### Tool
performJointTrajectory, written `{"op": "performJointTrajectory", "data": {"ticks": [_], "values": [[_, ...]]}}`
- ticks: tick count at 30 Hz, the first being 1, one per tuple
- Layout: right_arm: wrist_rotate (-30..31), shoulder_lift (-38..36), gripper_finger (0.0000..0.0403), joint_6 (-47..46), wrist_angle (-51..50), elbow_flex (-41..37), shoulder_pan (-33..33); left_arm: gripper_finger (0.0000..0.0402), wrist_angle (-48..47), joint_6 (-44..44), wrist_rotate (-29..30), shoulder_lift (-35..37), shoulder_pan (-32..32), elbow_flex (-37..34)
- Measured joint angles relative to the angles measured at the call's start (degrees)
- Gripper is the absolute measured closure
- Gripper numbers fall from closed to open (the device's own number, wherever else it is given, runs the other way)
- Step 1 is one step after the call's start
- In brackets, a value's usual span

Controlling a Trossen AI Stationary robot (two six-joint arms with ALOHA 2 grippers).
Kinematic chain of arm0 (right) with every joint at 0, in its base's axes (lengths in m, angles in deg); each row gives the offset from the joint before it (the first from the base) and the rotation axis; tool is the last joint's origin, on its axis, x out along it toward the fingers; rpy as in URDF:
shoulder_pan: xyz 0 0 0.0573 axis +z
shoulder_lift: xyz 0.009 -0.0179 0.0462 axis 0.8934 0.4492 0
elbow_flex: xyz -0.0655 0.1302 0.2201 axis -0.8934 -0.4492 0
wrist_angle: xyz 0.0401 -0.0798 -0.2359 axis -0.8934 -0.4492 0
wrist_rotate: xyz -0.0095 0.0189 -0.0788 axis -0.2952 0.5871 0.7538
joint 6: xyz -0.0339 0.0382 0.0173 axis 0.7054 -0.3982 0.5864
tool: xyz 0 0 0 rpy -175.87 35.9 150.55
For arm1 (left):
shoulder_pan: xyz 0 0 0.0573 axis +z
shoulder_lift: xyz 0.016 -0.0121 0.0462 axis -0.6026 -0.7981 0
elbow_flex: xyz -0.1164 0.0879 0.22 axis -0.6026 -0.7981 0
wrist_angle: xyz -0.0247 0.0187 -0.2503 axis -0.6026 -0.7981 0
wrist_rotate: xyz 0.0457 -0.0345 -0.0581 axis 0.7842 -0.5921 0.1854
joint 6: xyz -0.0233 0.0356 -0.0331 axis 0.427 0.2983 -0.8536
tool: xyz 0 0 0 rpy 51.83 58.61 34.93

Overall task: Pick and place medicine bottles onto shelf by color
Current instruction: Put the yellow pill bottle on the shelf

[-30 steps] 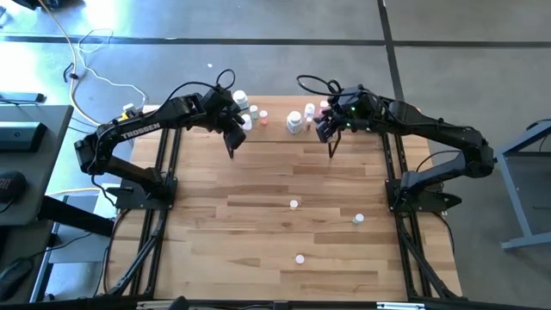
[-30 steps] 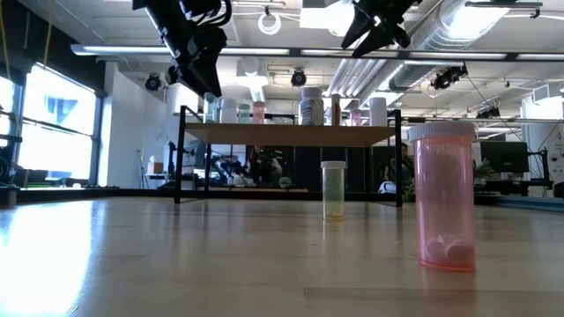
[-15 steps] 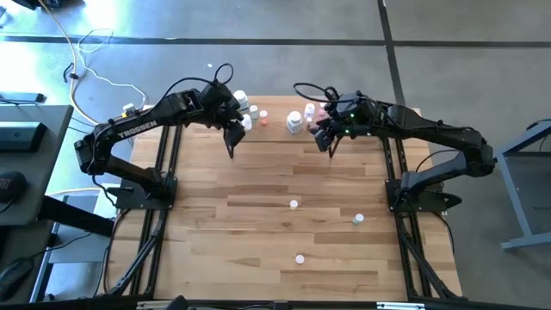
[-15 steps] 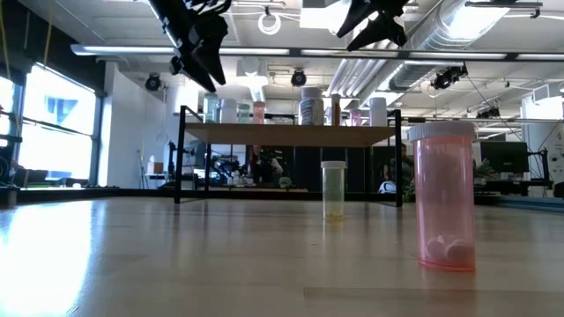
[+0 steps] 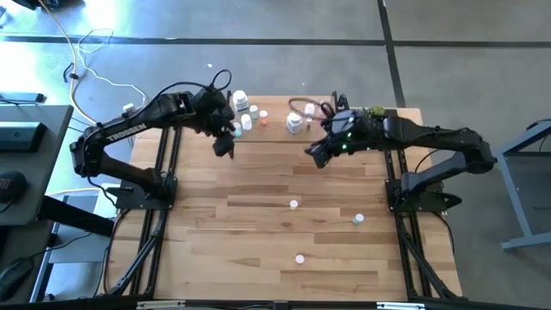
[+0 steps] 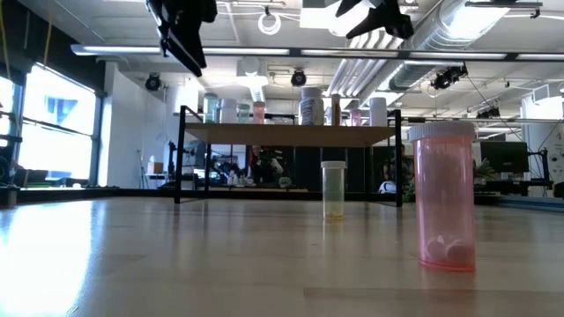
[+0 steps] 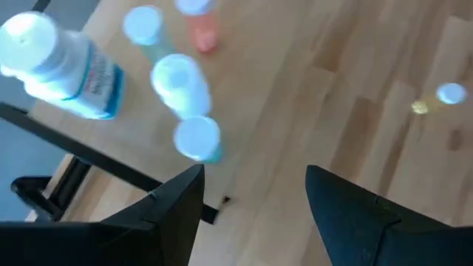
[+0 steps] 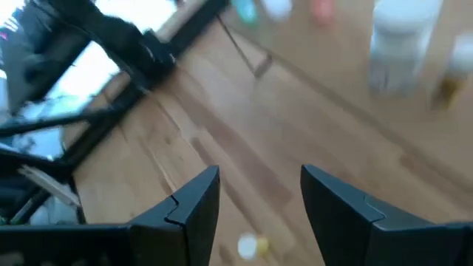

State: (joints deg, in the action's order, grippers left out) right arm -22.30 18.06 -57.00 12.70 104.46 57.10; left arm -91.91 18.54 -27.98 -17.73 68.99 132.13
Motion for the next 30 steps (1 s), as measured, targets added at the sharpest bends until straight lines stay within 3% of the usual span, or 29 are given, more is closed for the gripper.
{"op": "performJointTrajectory", "data": {"ticks": [10,20,30], "values": [[2.33,6.87,0.0222,-14.97,-5.42,0.00,8.68,0.0176,1.32,-6.58,-0.17,8.35,-11.11,-10.89],[7.23,13.44,0.0222,-19.92,-5.43,0.00,15.24,0.0176,12.86,-17.09,-3.03,14.95,-21.27,-21.63],[11.61,22.18,0.0222,-24.63,-2.79,0.00,18.17,0.0176,17.32,-22.45,-3.03,16.58,-27.99,-25.47]]}}
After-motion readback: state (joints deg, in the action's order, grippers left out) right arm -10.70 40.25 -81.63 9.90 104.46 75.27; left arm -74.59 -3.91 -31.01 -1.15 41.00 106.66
